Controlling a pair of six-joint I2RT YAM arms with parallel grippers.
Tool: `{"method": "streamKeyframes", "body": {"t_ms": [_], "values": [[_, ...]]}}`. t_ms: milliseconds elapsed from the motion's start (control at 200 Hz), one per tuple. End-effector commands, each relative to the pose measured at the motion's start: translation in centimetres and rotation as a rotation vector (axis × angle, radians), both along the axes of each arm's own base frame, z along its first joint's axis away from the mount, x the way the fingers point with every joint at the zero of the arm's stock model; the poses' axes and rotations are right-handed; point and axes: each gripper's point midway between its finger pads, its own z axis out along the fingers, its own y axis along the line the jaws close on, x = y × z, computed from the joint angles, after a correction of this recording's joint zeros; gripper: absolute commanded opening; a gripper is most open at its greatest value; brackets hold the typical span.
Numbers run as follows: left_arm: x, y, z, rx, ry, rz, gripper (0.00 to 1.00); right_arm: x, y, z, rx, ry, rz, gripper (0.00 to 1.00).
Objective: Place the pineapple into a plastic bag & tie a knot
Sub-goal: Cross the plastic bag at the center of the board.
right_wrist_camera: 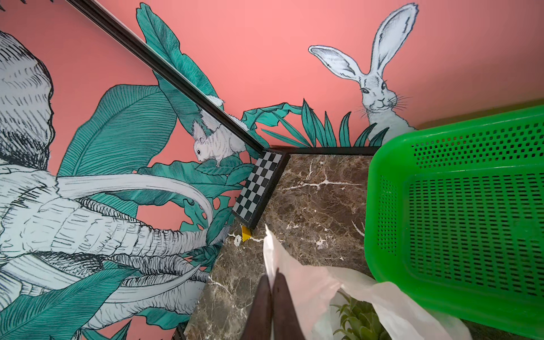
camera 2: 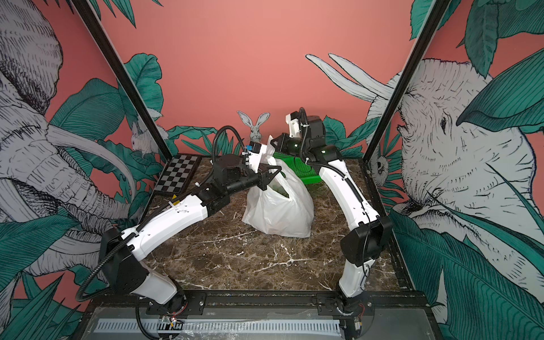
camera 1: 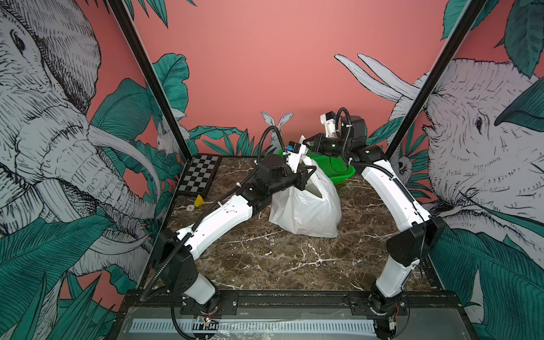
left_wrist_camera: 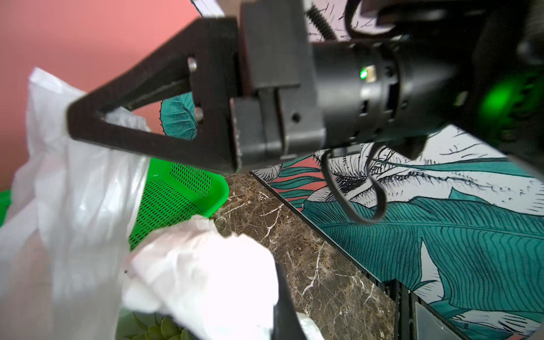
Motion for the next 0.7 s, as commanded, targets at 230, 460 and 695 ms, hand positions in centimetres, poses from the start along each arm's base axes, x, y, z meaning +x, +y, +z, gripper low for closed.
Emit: {"method": "streamKeyframes", "body": {"t_ms": [230,460,695], "values": [[0.6,3.8,2.2,0.0,-0.108,0.176,0.0,-3.1,-2.3,1.1,0.014,-0.056,-0.006,0.0],[2.0,4.7,1.2,0.038,-0.12,0.242,0.0,-8.0,-2.9,2.9,0.06,-0.133,0.072,0.0],[2.7,4.2,0.6,0.04,-0.116,0.213,0.0,-10.3,-2.1,2.4,0.103,-0.13,0.181,0.0]]}}
